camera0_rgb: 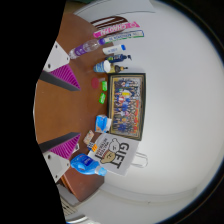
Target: Pour water
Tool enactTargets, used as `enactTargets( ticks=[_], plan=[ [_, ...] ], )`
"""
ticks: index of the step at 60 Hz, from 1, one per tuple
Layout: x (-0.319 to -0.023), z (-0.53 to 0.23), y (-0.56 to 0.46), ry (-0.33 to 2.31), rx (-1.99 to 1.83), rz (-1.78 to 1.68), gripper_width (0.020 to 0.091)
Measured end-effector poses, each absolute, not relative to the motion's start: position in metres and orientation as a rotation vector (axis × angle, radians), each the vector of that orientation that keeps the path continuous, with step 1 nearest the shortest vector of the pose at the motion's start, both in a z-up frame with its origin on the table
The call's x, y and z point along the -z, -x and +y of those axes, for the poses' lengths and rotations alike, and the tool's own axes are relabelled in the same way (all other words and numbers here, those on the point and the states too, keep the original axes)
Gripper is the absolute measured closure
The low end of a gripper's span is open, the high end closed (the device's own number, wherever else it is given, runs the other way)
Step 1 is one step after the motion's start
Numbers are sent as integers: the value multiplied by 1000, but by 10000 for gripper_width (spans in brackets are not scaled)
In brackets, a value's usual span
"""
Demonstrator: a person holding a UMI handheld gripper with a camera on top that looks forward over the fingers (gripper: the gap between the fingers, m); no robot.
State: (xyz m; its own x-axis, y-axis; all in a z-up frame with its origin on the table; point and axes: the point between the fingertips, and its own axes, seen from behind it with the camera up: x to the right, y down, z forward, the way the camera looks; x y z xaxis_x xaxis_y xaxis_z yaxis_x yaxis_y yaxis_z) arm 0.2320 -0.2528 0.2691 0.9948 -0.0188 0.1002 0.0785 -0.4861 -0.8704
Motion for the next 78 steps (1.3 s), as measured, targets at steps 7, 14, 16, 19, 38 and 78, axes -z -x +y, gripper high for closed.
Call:
enactTargets(
  ticks=[7,14,16,19,38,78],
  plan=[
    [-248,-257,-207,2095,122,-47,249],
    [-220,-261,-161,2098,111,-50,251],
    [-211,-264,-145,2105,105,-53,256],
    [-199,-267,-118,2114,85,-59,251],
    [-137,-226,55,2051,-82,-105,244],
    [-82,-98,98,1905,-20,-83,732]
  ],
)
